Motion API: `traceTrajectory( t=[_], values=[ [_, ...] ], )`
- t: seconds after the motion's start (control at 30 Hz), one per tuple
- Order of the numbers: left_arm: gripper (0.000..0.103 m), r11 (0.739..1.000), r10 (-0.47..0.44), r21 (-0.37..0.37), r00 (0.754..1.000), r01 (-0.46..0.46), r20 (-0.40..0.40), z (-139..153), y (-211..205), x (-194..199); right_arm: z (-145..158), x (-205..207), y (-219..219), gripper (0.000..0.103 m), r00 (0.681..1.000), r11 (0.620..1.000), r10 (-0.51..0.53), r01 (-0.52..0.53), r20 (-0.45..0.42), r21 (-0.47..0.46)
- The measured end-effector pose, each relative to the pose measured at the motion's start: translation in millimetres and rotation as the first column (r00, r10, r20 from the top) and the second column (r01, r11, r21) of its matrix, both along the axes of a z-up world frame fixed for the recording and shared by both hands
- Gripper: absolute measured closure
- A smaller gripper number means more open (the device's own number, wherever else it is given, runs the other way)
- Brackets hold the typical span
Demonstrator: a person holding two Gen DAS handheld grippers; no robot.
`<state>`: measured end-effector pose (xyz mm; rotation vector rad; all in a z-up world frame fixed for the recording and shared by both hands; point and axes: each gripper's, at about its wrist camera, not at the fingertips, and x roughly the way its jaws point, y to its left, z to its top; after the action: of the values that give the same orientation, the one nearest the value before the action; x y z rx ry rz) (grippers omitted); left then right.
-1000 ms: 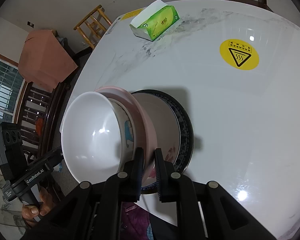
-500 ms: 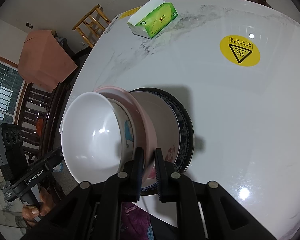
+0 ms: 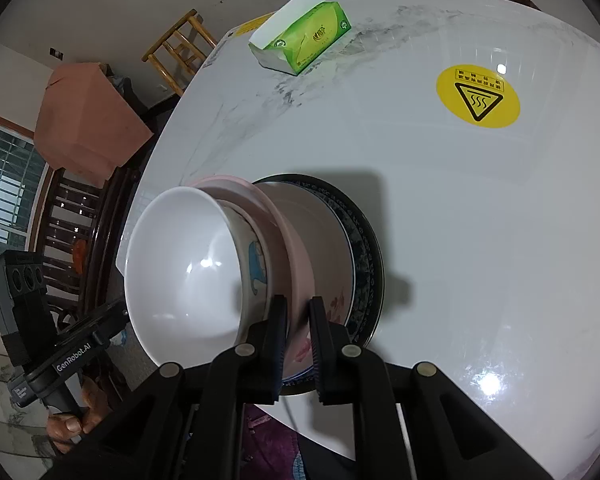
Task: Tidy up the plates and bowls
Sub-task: 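Carry the nested bowls with both tools onto the plate stack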
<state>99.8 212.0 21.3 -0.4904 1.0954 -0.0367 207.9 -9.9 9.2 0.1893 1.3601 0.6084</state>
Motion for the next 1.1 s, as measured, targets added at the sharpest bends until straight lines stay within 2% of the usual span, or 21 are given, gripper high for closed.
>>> traceTrajectory(
  t=[0.83,1.1],
  values=[
    [0.095,0.993,-0.008,0.121,0.998,0.0,0.067,3,-13,-6,-6,2,-4,0.088,1.0,0.999,-0.017,0.017,-0.001,0.049],
    [0.093,0.984,-0.011,0.18,0.996,-0.005,0.084,4,-19,-8,-8,3,-4,0.088,1.0,0.998,-0.022,0.022,0.001,0.058]
  ],
)
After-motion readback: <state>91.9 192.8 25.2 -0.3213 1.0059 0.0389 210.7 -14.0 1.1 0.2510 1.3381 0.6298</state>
